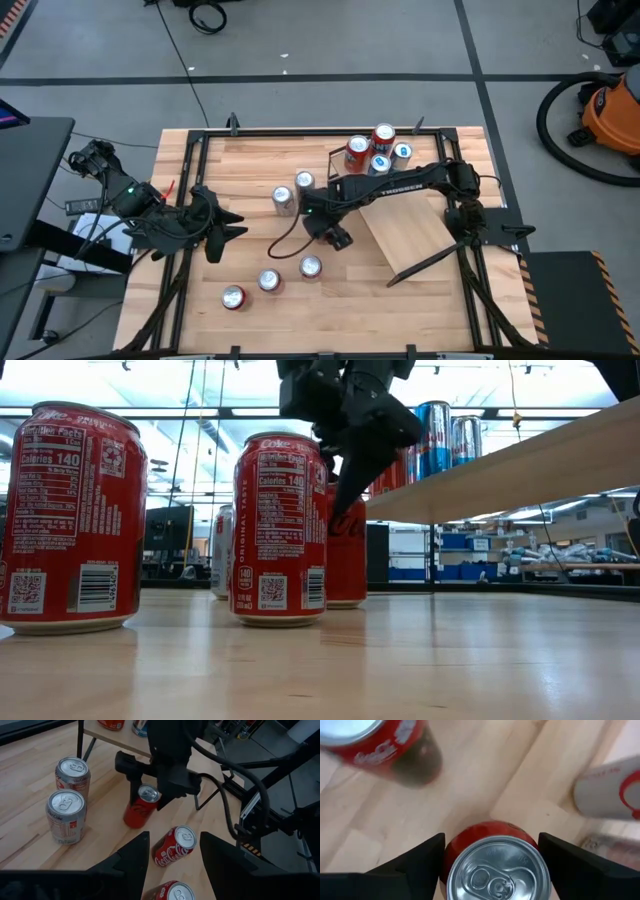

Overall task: Place canned beverage on shelf
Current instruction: Put the top dark red soda can on the shelf

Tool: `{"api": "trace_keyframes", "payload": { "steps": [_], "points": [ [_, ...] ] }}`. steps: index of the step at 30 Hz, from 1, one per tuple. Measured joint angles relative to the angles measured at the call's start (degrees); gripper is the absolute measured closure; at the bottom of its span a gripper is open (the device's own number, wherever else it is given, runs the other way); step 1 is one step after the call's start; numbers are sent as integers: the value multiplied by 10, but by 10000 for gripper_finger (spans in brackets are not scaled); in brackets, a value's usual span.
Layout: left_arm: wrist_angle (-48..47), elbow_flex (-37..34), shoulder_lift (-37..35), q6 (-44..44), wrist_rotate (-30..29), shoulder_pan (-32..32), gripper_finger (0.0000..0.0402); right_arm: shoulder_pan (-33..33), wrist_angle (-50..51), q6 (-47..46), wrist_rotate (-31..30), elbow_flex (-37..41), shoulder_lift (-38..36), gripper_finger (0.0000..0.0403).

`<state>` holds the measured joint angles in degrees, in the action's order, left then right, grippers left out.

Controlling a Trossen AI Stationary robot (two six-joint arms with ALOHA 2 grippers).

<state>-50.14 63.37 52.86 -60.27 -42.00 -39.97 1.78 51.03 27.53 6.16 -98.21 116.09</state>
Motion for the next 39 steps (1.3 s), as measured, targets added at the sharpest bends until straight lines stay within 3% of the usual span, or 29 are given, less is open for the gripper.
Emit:
{"api": "trace_keyframes", "payload": {
  "steps": [5, 10, 25, 32, 39],
  "points": [
    [0, 0, 0, 0, 0, 0, 216, -2, -2, -111, -29, 0, 0, 106],
    [0, 0, 0, 0, 0, 0, 216, -5, -5, -202, -37, 0, -1, 81],
    [0, 0, 0, -1, 0, 0, 216, -4, 10, -172, -31, -14, 0, 20],
    [0, 0, 0, -1, 0, 0, 216, -4, 13, -149, -31, 6, 0, 24],
    [0, 0, 0, -1, 0, 0, 216, -4, 10, -140, -31, 15, 0, 54]
  ]
}}
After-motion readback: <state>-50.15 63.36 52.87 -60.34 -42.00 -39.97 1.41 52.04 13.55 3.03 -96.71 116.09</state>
